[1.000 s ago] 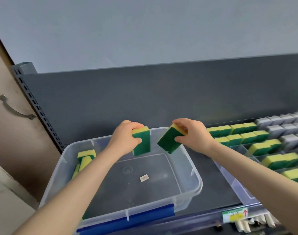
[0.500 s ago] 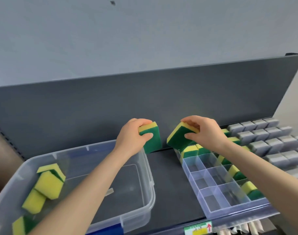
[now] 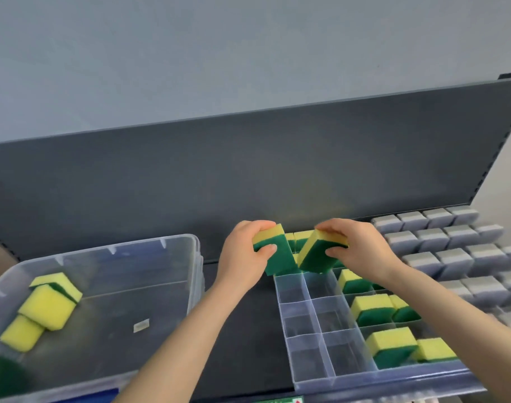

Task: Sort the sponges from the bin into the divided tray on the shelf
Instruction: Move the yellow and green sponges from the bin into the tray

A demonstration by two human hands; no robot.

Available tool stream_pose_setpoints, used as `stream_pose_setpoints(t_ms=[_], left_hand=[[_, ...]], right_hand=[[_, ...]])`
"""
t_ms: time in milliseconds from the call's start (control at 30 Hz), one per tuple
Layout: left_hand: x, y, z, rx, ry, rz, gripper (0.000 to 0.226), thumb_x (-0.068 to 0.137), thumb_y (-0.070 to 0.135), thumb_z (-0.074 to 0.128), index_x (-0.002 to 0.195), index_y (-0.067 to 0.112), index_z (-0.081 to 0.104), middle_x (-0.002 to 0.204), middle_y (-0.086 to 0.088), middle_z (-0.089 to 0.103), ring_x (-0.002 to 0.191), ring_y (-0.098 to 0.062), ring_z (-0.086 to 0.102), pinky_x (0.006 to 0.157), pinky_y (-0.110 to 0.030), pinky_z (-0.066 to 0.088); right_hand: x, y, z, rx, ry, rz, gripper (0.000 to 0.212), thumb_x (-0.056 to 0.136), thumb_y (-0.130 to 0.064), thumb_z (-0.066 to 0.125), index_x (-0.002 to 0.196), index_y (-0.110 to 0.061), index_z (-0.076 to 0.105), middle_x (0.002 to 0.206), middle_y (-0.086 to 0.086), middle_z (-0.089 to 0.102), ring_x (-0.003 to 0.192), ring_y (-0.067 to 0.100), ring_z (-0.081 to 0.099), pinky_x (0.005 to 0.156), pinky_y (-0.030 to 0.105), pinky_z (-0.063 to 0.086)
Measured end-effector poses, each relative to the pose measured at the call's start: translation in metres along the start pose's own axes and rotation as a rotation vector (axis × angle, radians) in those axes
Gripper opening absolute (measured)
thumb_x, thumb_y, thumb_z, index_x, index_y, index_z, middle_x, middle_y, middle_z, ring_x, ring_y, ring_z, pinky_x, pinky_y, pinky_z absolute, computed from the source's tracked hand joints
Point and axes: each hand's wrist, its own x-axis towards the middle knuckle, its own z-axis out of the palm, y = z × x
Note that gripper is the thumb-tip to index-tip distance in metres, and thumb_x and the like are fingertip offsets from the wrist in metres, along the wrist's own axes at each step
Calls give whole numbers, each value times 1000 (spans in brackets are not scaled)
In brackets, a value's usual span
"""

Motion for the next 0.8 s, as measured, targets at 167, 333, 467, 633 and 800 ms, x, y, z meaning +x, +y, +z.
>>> stream_pose_setpoints(t_ms=[167,333,467,633,800], left_hand=[[-18,-6,43,11,-14,-76,40,82,14,69,116,33,60,106,25,51,96,6,49,79,-6,33],[-29,-14,67,-2,-8,-143,37,82,15,70,106,36,52,107,25,53,100,5,50,78,-5,37],[-34,-22,75,46,-2,-152,29,85,14,68,98,34,51,104,23,54,98,4,51,75,-2,37],[-29,-24,73,214,-65,-32,21,89,9,61,105,22,58,111,14,57,103,-3,52,84,-13,40],[-28,-28,83,314,-205,-6,22,89,7,60,106,22,60,119,11,58,106,-8,53,83,-18,40]], right_hand=[[-3,24,19,-60,-82,-42,46,81,-10,67,122,-28,59,123,-7,62,112,21,56,93,32,47],[-6,39,35,-84,-128,-80,48,81,-7,64,124,-28,58,122,-6,62,113,20,54,92,33,48],[-8,46,46,-123,-138,-99,47,83,-5,61,124,-28,58,122,-7,62,113,19,54,92,32,49],[-7,45,57,-193,-143,-125,50,82,-2,58,125,-28,58,121,-6,63,113,19,53,89,32,51],[-7,45,66,-257,-204,-82,50,82,-2,55,122,-31,58,113,-5,65,105,20,55,77,30,51]])
